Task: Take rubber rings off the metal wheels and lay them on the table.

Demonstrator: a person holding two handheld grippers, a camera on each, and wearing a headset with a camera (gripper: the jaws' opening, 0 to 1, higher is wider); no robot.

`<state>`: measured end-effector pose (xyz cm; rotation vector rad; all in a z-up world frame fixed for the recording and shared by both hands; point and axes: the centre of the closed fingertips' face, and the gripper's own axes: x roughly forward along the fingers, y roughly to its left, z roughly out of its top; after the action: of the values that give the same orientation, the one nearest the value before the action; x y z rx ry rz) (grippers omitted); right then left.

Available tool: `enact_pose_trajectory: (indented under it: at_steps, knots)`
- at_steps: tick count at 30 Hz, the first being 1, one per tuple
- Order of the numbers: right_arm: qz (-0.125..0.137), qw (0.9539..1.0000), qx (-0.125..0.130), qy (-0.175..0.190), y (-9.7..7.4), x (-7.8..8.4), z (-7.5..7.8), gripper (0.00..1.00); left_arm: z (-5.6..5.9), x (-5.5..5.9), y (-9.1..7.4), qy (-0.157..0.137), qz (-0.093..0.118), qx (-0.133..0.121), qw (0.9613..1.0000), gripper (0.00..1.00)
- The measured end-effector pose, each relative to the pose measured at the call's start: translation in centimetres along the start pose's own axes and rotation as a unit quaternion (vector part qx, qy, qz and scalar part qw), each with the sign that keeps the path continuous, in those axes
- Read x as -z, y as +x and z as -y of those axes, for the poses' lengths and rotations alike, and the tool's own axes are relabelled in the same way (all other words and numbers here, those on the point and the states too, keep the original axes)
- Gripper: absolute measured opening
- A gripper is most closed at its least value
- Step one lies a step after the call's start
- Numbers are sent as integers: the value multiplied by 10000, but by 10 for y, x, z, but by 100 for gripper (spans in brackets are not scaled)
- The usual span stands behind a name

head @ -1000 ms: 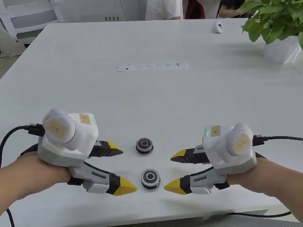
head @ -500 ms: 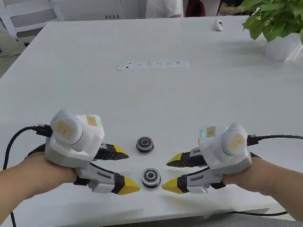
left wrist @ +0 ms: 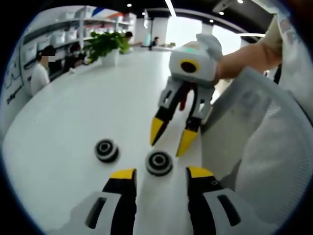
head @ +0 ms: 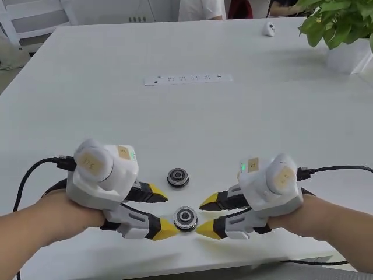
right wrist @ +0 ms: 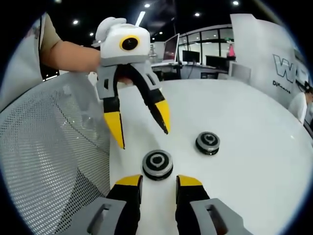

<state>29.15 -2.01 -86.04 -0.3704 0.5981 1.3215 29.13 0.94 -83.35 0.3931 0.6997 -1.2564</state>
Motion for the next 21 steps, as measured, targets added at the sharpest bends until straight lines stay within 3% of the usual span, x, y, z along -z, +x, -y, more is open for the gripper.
enact_pose_trajectory:
  at_steps: [21]
  knots:
    - [-16, 10000, -41, -5, 1, 2, -2, 23, 3, -3, 19, 9, -106, 39, 9999, 26]
